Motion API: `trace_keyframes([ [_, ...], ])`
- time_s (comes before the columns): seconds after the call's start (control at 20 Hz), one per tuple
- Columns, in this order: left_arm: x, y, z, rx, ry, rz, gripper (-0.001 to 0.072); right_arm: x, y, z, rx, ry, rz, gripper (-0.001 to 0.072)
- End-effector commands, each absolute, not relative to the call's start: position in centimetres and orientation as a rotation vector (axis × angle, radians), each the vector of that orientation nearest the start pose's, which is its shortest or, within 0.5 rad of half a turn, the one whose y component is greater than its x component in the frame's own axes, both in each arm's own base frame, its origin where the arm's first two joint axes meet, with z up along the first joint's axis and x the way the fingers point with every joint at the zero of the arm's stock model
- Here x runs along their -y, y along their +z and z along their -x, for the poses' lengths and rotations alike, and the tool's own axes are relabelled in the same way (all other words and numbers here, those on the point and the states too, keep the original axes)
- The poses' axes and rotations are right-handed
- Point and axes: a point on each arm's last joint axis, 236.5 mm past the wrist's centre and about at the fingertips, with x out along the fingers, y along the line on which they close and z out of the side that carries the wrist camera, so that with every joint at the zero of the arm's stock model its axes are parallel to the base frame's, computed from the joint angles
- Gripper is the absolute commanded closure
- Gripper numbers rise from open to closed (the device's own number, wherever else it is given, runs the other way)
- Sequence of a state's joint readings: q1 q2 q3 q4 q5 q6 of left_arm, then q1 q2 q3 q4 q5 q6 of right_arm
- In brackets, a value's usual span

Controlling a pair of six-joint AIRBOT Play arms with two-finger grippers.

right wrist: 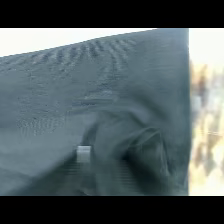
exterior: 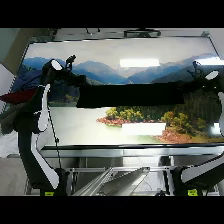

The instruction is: Fold the shirts.

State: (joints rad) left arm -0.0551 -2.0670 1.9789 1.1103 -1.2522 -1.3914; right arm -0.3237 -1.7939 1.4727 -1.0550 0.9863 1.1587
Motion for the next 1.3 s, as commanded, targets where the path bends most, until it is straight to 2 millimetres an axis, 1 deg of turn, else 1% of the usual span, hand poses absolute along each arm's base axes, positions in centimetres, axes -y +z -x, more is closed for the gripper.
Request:
trace_keyframes([
  [0.0,13.3,-5.0,-54.1,-1.308,-0.463,0.213,0.0366,7.3,-6.9,-50.6,-1.146,0.142,-0.323,0.0229],
  [0.05,13.0,-4.1,-54.0,-1.313,-0.467,0.190,0.0366,8.7,-6.0,-50.6,-1.153,0.124,-0.256,0.0198],
  [0.1,11.8,-3.0,-54.1,-1.311,-0.451,0.160,0.0366,10.2,-5.2,-50.4,-1.165,0.092,-0.209,0.0198],
  [0.15,11.0,-1.8,-54.2,-1.301,-0.444,0.154,0.0366,11.2,-4.7,-50.4,-1.174,0.054,-0.197,0.0194],
  [0.2,10.5,-0.6,-54.1,-1.282,-0.440,0.168,0.0367,11.7,-4.6,-50.3,-1.176,0.044,-0.200,0.0120],
  [0.25,9.7,0.3,-53.9,-1.267,-0.425,0.176,0.0367,11.8,-4.9,-50.2,-1.182,0.046,-0.214,0.0040],
  [0.35,8.0,2.1,-53.0,-1.241,-0.391,0.197,0.0367,11.4,-6.5,-50.0,-1.213,0.056,-0.228,0.0039],
  [0.4,7.3,2.8,-52.4,-1.238,-0.381,0.204,0.0368,11.0,-7.3,-49.9,-1.228,0.072,-0.243,0.0020],
  [0.5,6.3,4.4,-51.0,-1.238,-0.370,0.211,0.0368,9.7,-8.5,-49.9,-1.241,0.127,-0.286,0.0019],
  [0.6,6.3,5.9,-49.9,-1.244,-0.382,0.201,0.0368,9.7,-9.8,-49.8,-1.261,0.133,-0.298,0.0020],
  [0.7,6.5,7.2,-49.2,-1.237,-0.390,0.192,0.0368,9.9,-10.7,-49.9,-1.282,0.140,-0.321,0.0023],
  [0.8,7.4,8.0,-48.6,-1.234,-0.412,0.176,0.0369,8.3,-10.8,-49.7,-1.302,0.249,-0.352,0.0026],
  [0.85,8.0,8.2,-48.2,-1.241,-0.425,0.166,0.0369,7.3,-10.7,-49.5,-1.311,0.312,-0.367,0.0050],
  [0.9,8.8,8.2,-47.8,-1.253,-0.442,0.155,0.0369,6.7,-10.8,-49.2,-1.323,0.359,-0.364,0.0160],
  [0.95,9.8,8.1,-47.3,-1.269,-0.463,0.142,0.0370,6.0,-10.8,-48.8,-1.332,0.410,-0.358,0.0249],
  [1.0,10.8,7.9,-46.9,-1.280,-0.484,0.128,0.0369,5.4,-10.7,-48.5,-1.335,0.453,-0.363,0.0290],
  [1.05,12.1,7.8,-46.7,-1.285,-0.507,0.112,0.0369,4.9,-10.6,-48.3,-1.335,0.483,-0.372,0.0364],
  [1.1,13.5,7.6,-46.5,-1.283,-0.529,0.095,0.0369,4.5,-10.5,-48.1,-1.333,0.516,-0.368,0.0471],
  [1.15,14.9,7.5,-46.5,-1.275,-0.551,0.079,0.0370,4.2,-10.3,-47.9,-1.334,0.537,-0.367,0.0496],
  [1.2,16.3,7.4,-46.6,-1.262,-0.570,0.064,0.0370,3.9,-10.1,-47.9,-1.328,0.559,-0.364,0.0618],
  [1.25,17.9,7.1,-46.9,-1.245,-0.589,0.052,0.0371,3.7,-9.8,-48.0,-1.320,0.571,-0.367,0.0687],
])
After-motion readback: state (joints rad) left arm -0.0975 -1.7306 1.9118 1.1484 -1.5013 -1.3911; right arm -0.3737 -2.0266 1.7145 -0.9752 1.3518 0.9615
